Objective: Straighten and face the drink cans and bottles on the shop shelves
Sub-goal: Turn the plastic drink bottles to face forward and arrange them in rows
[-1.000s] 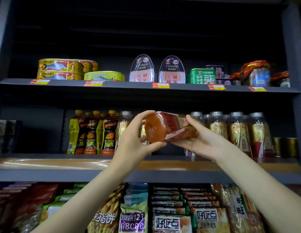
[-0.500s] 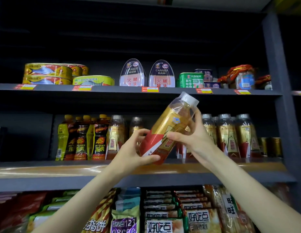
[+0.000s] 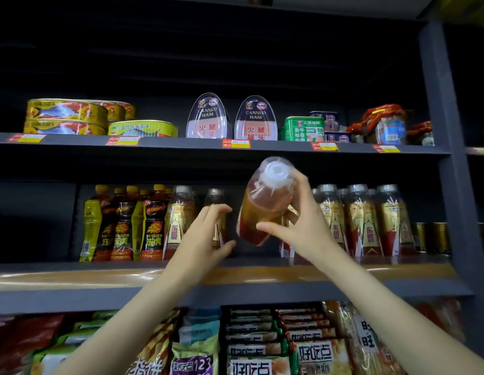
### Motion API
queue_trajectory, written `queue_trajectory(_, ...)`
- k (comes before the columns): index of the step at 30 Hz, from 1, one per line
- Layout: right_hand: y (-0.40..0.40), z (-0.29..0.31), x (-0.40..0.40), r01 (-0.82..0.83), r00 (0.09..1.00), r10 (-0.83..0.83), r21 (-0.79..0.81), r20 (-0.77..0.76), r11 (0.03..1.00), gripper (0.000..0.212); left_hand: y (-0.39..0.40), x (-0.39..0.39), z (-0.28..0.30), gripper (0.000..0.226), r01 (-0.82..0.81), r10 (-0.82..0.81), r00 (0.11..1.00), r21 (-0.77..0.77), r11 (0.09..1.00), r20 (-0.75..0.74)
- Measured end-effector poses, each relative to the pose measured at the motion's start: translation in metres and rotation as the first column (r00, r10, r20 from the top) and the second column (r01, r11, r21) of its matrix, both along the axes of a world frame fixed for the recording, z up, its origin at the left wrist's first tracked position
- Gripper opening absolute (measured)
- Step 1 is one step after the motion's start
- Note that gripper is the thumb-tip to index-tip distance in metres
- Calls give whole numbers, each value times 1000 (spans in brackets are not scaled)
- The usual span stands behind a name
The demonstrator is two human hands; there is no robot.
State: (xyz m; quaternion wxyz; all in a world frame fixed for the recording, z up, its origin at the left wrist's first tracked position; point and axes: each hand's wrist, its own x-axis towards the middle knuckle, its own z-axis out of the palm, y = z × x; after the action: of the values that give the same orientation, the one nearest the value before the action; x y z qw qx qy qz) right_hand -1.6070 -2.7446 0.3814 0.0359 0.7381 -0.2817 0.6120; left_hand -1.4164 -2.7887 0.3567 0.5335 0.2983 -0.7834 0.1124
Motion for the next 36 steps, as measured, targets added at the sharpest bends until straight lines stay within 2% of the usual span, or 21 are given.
queue_trajectory(3,-4,-7,-2,72,995,-74,-25,-71,997,88,-7,1,2,53,-37,37,999,-2,999,-20)
queue_trajectory(10,-27,10,-4,123,992,-123,102,-4,987,95,-27,2,9,46,-231,230,972,14,973,43)
queue_trajectory(13,-44,17,-2,270,962,-258,196,-86,943,105,-42,7,16,47,-336,334,942,68,939,40)
queue_trajectory(19,-87,24,-8,480,877,-426,344,-225,807,111,-63,2,7,48,-476,467,879,138,868,94)
queue_trajectory(23,-94,26,-11,572,811,-477,290,-339,767,119,-66,5,4,44,-473,470,881,133,871,50)
queue_trajectory(25,-87,35,-21,591,761,-486,152,-430,792,123,-66,6,4,43,-468,466,884,117,876,43)
queue_trajectory(27,-81,46,-29,618,599,-485,-17,-637,786,125,-68,6,3,44,-466,463,885,103,879,56)
queue_trajectory(29,-85,54,-32,646,459,-473,-83,-752,759,123,-70,5,3,44,-467,463,884,95,879,57)
queue_trajectory(32,-101,55,-28,665,448,-489,-86,-748,742,111,-71,6,2,42,-454,453,891,107,885,32)
queue_trajectory(36,-125,48,-16,712,377,-555,-151,-742,686,94,-69,5,1,35,-453,454,891,108,885,19)
